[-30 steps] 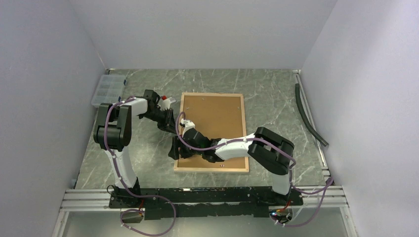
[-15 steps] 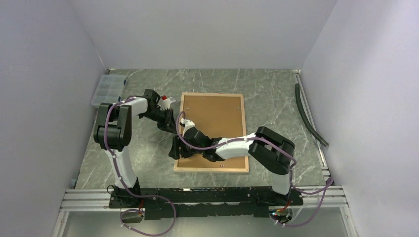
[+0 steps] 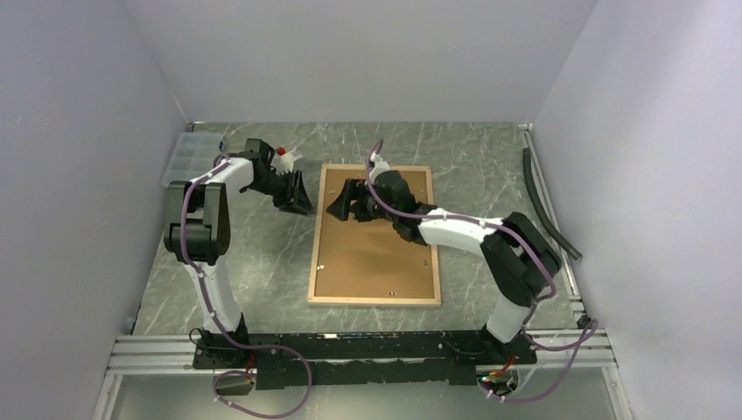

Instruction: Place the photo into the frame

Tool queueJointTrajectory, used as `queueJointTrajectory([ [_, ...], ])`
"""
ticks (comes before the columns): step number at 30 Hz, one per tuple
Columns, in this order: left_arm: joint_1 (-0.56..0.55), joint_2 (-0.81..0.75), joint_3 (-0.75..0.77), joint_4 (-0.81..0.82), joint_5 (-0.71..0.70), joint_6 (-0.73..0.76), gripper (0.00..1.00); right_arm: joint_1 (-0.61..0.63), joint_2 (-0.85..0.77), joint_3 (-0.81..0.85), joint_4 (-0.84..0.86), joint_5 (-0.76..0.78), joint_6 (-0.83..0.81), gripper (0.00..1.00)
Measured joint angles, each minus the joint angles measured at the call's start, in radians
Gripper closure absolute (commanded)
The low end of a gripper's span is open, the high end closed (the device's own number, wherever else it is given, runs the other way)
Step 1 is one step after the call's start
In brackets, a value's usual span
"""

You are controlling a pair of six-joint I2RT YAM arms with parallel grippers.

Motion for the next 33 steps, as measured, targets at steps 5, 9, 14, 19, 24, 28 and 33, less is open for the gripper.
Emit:
queueJointTrajectory([
  [5,0.000,0.072,0.024,0.027,0.005,-0.026,0.62,-0.093,0.154,0.124,-0.024,-0.068,-0.022,0.22],
  [9,0.000,0.113,0.029,0.029,0.006,-0.035,0.67,-0.140,0.280,0.224,-0.042,-0.118,-0.031,0.22],
  [14,0.000,0.142,0.044,0.040,0.010,-0.037,0.70,-0.166,0.410,0.333,-0.055,-0.164,-0.032,0.22],
  [19,0.000,0.165,0.058,0.044,0.024,-0.037,0.72,-0.166,0.483,0.409,-0.052,-0.209,-0.025,0.22],
  [24,0.000,0.168,0.060,0.045,0.030,-0.037,0.72,-0.166,0.521,0.450,-0.038,-0.238,-0.007,0.23],
  [28,0.000,0.168,0.060,0.046,0.031,-0.037,0.73,-0.166,0.546,0.480,-0.029,-0.252,0.000,0.23],
  [33,0.000,0.168,0.060,0.047,0.032,-0.037,0.74,-0.166,0.568,0.507,-0.024,-0.258,0.008,0.25],
])
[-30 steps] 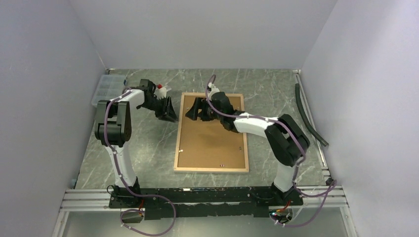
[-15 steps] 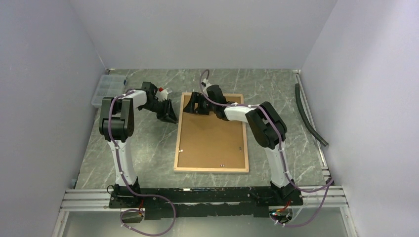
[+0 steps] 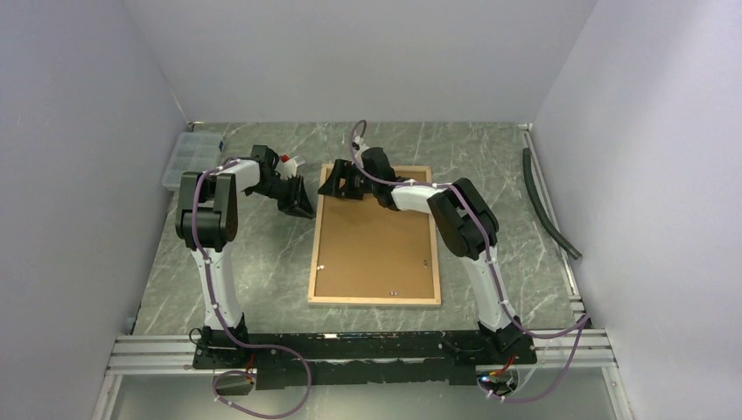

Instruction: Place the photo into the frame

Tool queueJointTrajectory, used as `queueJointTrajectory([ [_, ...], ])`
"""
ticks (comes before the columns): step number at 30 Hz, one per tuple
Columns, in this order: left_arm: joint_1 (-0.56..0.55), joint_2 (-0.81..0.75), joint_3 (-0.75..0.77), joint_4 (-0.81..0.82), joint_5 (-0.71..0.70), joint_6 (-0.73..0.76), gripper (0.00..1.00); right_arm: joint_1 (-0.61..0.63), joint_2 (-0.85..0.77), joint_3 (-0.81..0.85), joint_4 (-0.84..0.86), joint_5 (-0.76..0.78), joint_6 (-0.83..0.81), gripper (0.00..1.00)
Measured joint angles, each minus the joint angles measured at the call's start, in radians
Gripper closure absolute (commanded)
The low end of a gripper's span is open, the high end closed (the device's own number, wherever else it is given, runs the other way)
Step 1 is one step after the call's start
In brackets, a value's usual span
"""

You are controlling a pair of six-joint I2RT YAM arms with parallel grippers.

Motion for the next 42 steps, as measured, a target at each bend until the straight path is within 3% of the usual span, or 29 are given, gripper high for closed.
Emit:
queueJointTrajectory([
  [42,0.001,0.012,0.000,0.025,0.021,0.001,0.78,-0.018,0.073,0.093,0.005,-0.076,-0.008,0.28],
])
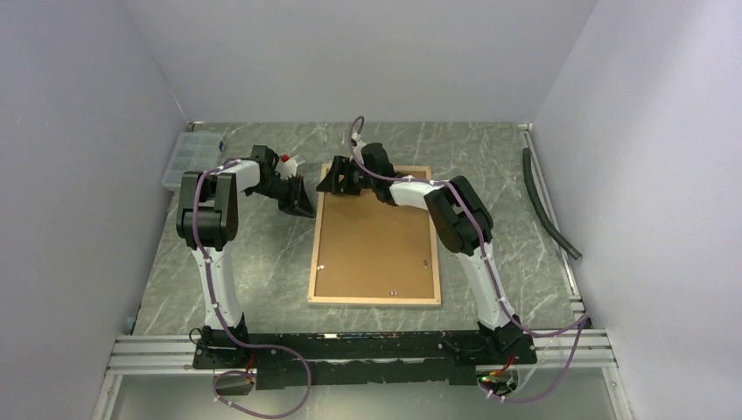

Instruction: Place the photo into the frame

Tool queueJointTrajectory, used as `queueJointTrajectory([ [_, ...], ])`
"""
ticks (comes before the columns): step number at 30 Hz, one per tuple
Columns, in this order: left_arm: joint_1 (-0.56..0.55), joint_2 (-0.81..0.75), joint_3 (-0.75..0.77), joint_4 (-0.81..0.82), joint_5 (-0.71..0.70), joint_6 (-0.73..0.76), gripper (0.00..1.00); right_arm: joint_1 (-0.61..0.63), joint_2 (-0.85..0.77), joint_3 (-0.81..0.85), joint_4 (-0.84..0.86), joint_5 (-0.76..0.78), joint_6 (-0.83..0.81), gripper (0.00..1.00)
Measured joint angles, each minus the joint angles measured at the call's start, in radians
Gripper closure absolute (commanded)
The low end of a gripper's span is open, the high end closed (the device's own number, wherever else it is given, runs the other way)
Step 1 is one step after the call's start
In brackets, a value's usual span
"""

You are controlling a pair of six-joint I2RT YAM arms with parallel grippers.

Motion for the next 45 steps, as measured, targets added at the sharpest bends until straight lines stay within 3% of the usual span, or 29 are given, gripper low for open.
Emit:
queueJointTrajectory([
  [15,0.000,0.004,0.000,0.002,0.005,0.000,0.78,-0.011,0.052,0.074,-0.025,-0.099,-0.014,0.31],
  [45,0.001,0.006,0.000,0.002,0.008,0.000,0.79,0.005,0.086,0.153,-0.108,-0.153,-0.101,0.33],
])
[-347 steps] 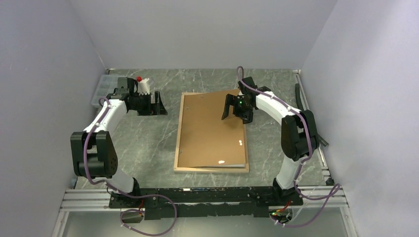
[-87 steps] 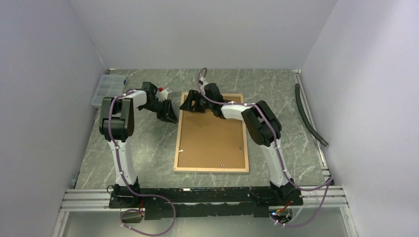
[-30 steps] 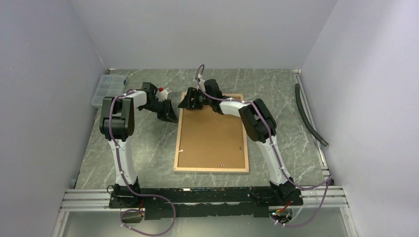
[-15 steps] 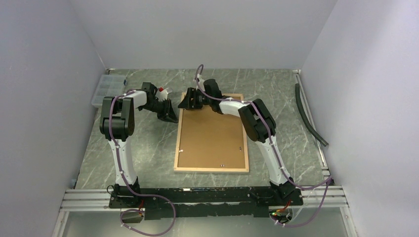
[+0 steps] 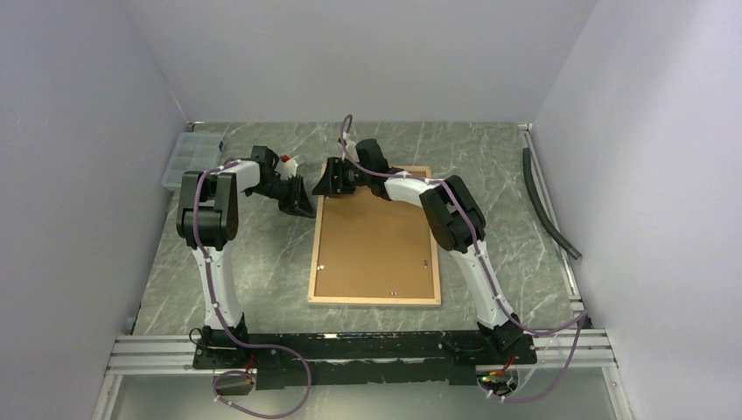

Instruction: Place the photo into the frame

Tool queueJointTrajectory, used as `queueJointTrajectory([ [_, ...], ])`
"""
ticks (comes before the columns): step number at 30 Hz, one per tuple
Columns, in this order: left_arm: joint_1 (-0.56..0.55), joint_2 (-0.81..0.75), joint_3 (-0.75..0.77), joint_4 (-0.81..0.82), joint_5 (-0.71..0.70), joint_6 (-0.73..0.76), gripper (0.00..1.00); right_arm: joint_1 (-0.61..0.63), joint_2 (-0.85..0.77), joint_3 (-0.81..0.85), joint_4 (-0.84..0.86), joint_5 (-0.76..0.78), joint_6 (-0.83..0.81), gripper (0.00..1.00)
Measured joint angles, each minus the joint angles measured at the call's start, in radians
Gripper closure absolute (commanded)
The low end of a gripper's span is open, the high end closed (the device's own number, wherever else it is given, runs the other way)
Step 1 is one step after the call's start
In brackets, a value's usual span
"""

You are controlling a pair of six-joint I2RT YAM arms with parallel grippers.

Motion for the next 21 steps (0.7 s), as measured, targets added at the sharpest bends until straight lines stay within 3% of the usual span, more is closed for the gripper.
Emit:
queueJointTrajectory([
  [5,0.000,0.000,0.000,-0.001,0.000,0.000,0.79,-0.001,-0.005,0.006,-0.013,0.000,-0.007,0.26],
  [10,0.006,0.000,0.010,-0.008,-0.001,0.000,0.77,-0.006,-0.068,-0.052,-0.024,0.026,-0.014,0.25],
  [17,0.021,0.000,0.040,-0.006,0.001,-0.006,0.61,-0.016,-0.182,-0.192,0.032,0.027,0.014,0.24],
  [21,0.024,0.000,0.041,-0.002,0.002,-0.025,0.61,-0.016,-0.179,-0.220,0.040,0.029,0.031,0.25],
])
